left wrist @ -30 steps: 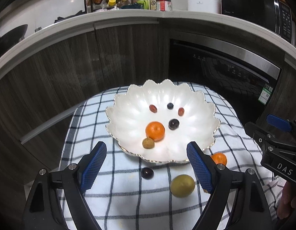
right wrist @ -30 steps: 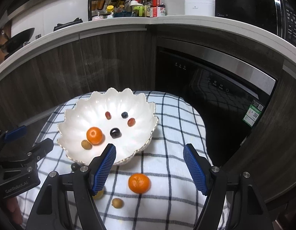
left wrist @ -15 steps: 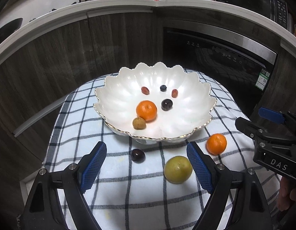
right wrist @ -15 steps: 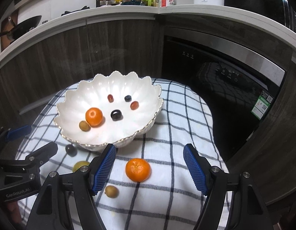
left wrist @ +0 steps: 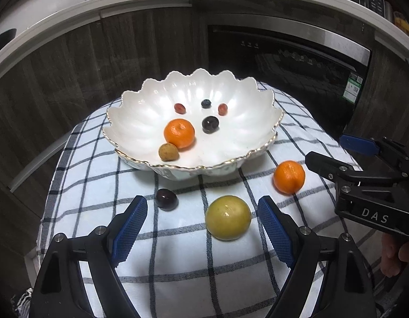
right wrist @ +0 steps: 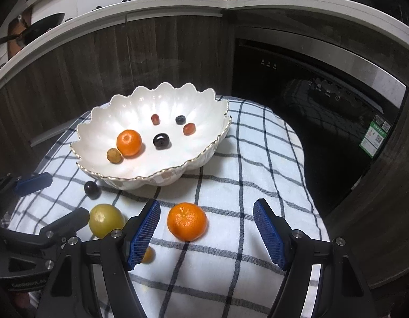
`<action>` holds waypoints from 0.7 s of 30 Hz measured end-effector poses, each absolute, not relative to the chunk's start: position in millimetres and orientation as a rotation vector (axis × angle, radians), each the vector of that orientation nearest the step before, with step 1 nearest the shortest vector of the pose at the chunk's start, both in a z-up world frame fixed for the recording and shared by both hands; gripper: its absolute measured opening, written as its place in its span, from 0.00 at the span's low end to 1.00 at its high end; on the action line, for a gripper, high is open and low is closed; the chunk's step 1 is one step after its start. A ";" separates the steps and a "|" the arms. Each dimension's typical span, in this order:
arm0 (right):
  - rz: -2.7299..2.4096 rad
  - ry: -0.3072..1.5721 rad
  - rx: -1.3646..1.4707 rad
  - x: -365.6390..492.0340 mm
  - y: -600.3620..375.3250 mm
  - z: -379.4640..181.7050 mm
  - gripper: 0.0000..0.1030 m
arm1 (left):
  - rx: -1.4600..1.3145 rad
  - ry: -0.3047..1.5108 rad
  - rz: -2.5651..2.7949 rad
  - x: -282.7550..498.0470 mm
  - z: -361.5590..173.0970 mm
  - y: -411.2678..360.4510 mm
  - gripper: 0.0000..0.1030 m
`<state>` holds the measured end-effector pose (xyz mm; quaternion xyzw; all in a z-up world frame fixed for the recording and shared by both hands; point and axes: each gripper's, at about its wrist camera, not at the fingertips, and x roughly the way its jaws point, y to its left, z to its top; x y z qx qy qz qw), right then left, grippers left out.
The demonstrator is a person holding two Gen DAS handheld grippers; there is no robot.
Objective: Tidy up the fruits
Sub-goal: 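Move the left gripper around the yellow-green fruit while the right approaches the mandarin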
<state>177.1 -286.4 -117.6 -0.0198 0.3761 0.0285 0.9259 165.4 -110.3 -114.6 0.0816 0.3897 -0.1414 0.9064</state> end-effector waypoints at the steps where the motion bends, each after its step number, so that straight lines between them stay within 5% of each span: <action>1: 0.061 0.774 -0.043 177.6 -286.2 -119.8 0.72 | 0.171 0.806 -0.295 165.1 -116.4 -111.0 0.83; 21: 0.133 0.828 -0.058 191.5 -281.4 -154.2 0.72 | 0.195 0.863 -0.345 171.2 -152.3 -126.0 0.68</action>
